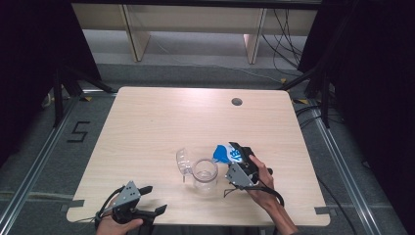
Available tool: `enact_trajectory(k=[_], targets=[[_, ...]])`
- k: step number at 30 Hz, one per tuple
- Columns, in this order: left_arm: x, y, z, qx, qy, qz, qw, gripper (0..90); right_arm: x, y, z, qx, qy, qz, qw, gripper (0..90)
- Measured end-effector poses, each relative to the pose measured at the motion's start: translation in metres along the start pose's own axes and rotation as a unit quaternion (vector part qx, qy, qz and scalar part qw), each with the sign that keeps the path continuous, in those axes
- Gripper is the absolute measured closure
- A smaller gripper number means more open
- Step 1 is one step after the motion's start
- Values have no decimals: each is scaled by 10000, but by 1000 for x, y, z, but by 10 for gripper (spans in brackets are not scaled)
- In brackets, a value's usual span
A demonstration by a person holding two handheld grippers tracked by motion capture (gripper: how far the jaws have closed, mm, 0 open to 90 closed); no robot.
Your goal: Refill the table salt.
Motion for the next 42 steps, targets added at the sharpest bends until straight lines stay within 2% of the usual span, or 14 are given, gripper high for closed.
enact_trajectory(k=[4,5,10,19,21,22,24,25,26,27,28,29,40,42], targets=[[0,0,0,-1,8,3,10000,157,-1,-1,-1,-2,90,-9,10000,459],[0,0,0,-1,7,3,10000,156,1,-1,1,-32,267,45,9996,459],[0,0,0,-5,12,4,10000,157,-2,0,0,-97,224,-15,9997,460],[0,-1,1,-25,29,25,10000,157,-2,-1,-1,-197,453,-1,9988,462],[0,-1,1,-24,25,19,10000,157,-1,-1,2,-287,759,46,9967,462],[0,-1,1,-24,25,20,10000,157,-2,-1,-2,-218,563,-3,9982,463],[0,0,1,-7,3,-15,10000,157,-1,-3,-1,-273,717,80,9970,465],[-1,-1,2,-23,136,-9,9999,157,-1,-3,0,-304,799,153,9962,464],[-1,-1,2,-24,121,-12,9999,157,-2,-2,-1,-271,713,28,9971,465],[-1,-1,2,-23,124,-12,9999,157,-1,-1,1,-332,866,4,9957,465],[-1,-1,2,-24,128,-11,9999,157,-2,-1,-1,-275,671,-9,9974,465],[-1,-1,1,-7,75,-10,10000,157,-1,-2,0,-324,847,107,9958,465],[-1,-2,2,-33,99,-16,9999,157,-4,-3,-4,-256,845,24,9961,468],[-1,-2,1,-26,24,-20,10000,157,0,-2,2,-420,1259,108,9911,468]])
Point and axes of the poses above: each handheld gripper's, and its own axes: y roughly backward along the jaws, x roughly out of its top, z roughly to its right, the point moved 7 cm from there along -y, roughly forward along the jaws, and after that the axes turned 10 degrees about -z, right-handed, at the moved point
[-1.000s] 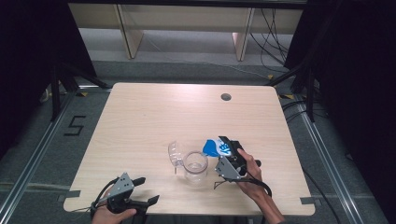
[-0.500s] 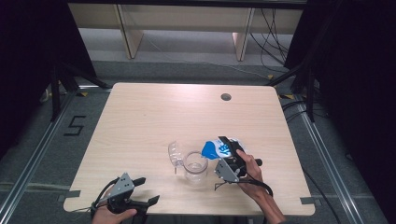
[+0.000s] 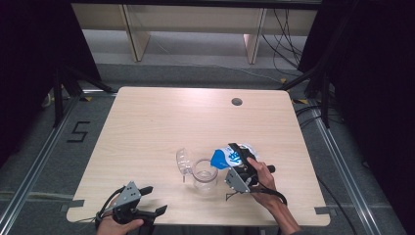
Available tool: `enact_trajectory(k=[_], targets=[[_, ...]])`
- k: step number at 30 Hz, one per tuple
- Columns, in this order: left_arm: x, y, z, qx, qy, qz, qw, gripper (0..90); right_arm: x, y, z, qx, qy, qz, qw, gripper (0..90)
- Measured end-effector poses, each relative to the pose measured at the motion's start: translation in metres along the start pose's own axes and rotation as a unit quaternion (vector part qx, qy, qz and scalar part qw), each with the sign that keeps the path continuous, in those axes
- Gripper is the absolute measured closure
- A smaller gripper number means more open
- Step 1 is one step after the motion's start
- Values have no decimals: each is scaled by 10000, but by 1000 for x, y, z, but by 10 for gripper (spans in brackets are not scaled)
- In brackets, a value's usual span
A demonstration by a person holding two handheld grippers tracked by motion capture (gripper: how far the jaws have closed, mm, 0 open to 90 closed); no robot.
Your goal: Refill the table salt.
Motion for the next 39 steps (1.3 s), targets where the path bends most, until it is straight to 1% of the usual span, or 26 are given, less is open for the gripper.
enact_trajectory(k=[1,3,4,5,6,7,8,10,12,13,14,16,19,20,21,23,27,28,29,31,32,33,34,37,38,39], targets=[[0,0,0,2,-1,0,10000,157,-1,-1,-6,162,-349,-16,9993,468],[0,0,0,1,-6,-3,10000,157,0,0,-7,154,-295,-24,9994,468],[0,0,0,1,-8,-5,10000,156,0,0,-5,103,-141,-21,9998,469],[0,0,0,1,-11,-6,10000,156,0,-1,-6,128,-249,-7,9996,470],[0,0,0,-1,-11,-5,10000,156,0,0,-5,119,-189,-3,9997,471],[0,0,0,1,-17,-14,10000,157,1,0,-3,64,9,-34,10000,471],[0,0,0,3,-22,-15,10000,157,-1,0,-6,72,-229,-66,9997,472],[0,0,0,4,1,-6,10000,157,-1,0,-6,73,-240,-73,9997,472],[0,-1,0,3,6,1,10000,157,0,0,-6,99,-167,-14,9998,472],[0,-1,0,3,5,-1,10000,157,1,0,-3,36,36,3,10000,472],[0,-1,0,4,4,-4,10000,156,1,0,-5,52,-99,-17,9999,472],[-1,0,0,11,-19,-26,10000,157,2,1,-4,-22,-82,-46,10000,474],[0,-1,0,4,10,6,10000,156,4,0,-3,-40,207,-8,9998,475],[0,-1,1,2,105,7,9999,157,4,0,-5,-34,87,-2,10000,475],[0,-1,1,-1,110,6,9999,157,4,0,-6,-12,91,8,10000,476],[0,-1,0,3,-4,-2,10000,157,4,0,-5,-81,107,-10,9999,476],[0,-1,0,4,-1,-4,10000,156,5,0,-4,-122,216,-22,9997,476],[0,-1,0,3,1,-1,10000,156,6,-1,-3,-159,370,44,9992,476],[0,-1,1,3,4,-2,10000,156,5,-1,-5,-129,265,18,9996,477],[-1,-1,0,10,-25,-27,10000,157,5,0,-6,-50,252,-79,9996,479],[-1,-1,-1,25,-40,-49,10000,156,5,-1,-6,-141,279,-18,9995,479],[-1,-1,-1,28,-44,-56,10000,157,4,0,-5,-148,321,-84,9993,479],[0,-1,0,5,-30,-24,10000,156,5,-1,-3,-178,520,-17,9985,479],[-1,-1,-1,28,-63,-65,10000,157,5,-1,-4,-224,482,-57,9986,479],[-1,-1,0,22,-55,-59,10000,157,7,-1,-1,-298,806,-38,9963,479],[-1,-1,0,7,-35,-45,10000,157,6,-1,-4,-232,648,-55,9976,480]])
Point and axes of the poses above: each handheld gripper's, and its own axes: y roughly backward along the jaws, x roughly out of its top, z roughly to its right, the point moved 7 cm from there along -y, roughly forward along the jaws, and after that the axes turned 10 degrees about -z, right-handed, at the moved point
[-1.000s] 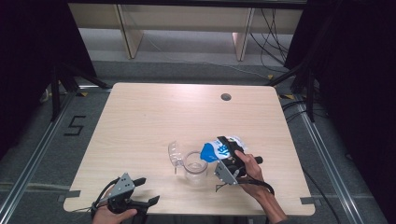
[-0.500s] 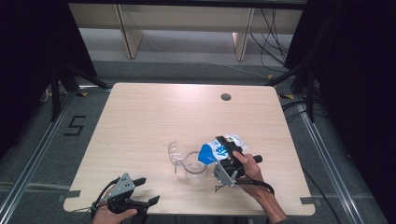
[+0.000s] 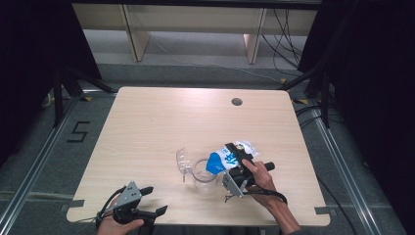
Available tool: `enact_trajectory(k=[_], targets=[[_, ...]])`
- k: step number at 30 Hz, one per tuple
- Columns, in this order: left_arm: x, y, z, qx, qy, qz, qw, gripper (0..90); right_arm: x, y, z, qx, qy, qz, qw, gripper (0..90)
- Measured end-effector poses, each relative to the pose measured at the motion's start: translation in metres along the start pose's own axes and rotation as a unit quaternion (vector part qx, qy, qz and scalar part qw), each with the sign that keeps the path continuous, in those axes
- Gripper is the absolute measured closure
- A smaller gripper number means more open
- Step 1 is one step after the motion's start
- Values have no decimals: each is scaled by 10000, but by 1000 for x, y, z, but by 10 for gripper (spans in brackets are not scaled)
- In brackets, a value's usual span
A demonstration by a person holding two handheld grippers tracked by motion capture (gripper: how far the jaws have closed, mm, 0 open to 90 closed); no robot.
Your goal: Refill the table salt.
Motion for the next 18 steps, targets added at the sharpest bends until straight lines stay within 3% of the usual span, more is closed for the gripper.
enact_trajectory(k=[3,5,6,7,8,10,11,14,15,16,17,18], targets=[[0,0,0,-6,-1,14,10000,156,0,0,-1,3,-21,-39,10000,483],[0,-1,1,-15,24,35,10000,157,1,0,4,-95,321,-46,9994,483],[0,-1,1,-16,18,31,10000,157,1,0,4,-108,359,-53,9993,483],[0,-1,1,-16,19,28,10000,157,0,0,4,-110,312,-45,9994,483],[0,0,0,26,-11,-21,10000,156,-1,-1,-1,-34,-40,-58,10000,484],[0,0,0,19,-2,-12,10000,156,1,0,6,-141,476,-73,9987,484],[0,0,0,20,-11,-10,10000,156,-1,-1,1,-62,178,-99,9998,484],[0,-1,0,18,-5,-10,10000,157,0,0,2,-126,194,-133,9996,484],[0,-1,0,18,-6,-12,10000,157,1,0,6,-210,457,-104,9987,485],[0,-1,0,18,-5,-14,10000,157,2,0,7,-205,550,-92,9982,484],[0,-1,0,19,-4,-14,10000,156,1,0,3,-152,287,-105,9994,485],[0,0,0,29,-11,-26,10000,156,0,0,2,-161,306,-168,9993,485]])
Point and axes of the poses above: each handheld gripper's, and its own axes: y roughly backward along the jaws, x roughly out of its top, z roughly to its right, the point moved 7 cm from there along -y, roughly forward along the jaws, and after that the axes turned 10 degrees about -z, right-handed, at the moved point
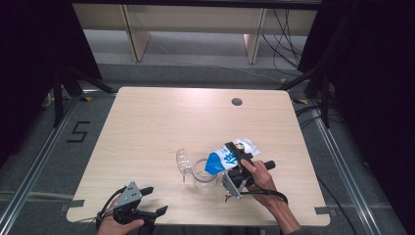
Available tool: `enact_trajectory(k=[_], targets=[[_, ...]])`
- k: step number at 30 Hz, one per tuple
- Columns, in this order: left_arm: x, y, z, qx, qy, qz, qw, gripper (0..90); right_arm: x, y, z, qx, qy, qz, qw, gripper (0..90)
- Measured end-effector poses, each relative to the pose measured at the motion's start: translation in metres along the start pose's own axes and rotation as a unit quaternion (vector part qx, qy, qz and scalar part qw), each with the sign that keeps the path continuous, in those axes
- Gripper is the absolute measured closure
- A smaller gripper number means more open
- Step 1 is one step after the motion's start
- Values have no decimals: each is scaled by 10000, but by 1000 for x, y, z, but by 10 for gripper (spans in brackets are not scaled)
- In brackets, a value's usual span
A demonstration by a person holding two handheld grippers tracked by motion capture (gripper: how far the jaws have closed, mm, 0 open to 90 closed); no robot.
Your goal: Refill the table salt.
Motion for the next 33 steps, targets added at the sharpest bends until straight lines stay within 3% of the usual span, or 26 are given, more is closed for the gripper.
enact_trajectory(k=[3,6,8,9,12,23,26,29,30,32,33], targets=[[0,0,0,-11,11,9,10000,157,1,-1,-3,16,53,7,10000,487],[0,0,0,-31,10,16,10000,157,3,-1,0,-57,355,24,9994,489],[0,0,0,-15,11,9,10000,157,4,-1,-1,-64,350,32,9994,489],[0,-1,0,-44,8,20,10000,156,2,-1,-6,31,60,-24,10000,489],[0,-1,0,-42,11,16,10000,157,3,-2,-5,-43,189,16,9998,490],[0,-1,0,-42,8,9,10000,157,3,-2,-6,-60,263,-36,9996,491],[-1,-1,1,-36,35,-8,10000,157,2,-1,-9,-5,94,-108,9999,493],[-1,-1,2,-57,101,5,9999,157,4,-1,-1,-165,553,-45,9983,493],[0,-1,1,-52,42,1,10000,157,1,-1,-6,-86,220,-123,9996,493],[0,-1,1,-49,4,-3,10000,156,4,-1,-1,-209,558,-57,9982,493],[0,-1,1,-47,1,-4,10000,157,3,-1,-1,-203,559,-66,9982,493]])
Point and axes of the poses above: each handheld gripper's, and its own axes: y roughly backward along the jaws, x roughly out of its top, z roughly to its right, the point moved 7 cm from there along -y, roughly forward along the jaws, and after that the axes turned 10 degrees about -z, right-handed, at the moved point
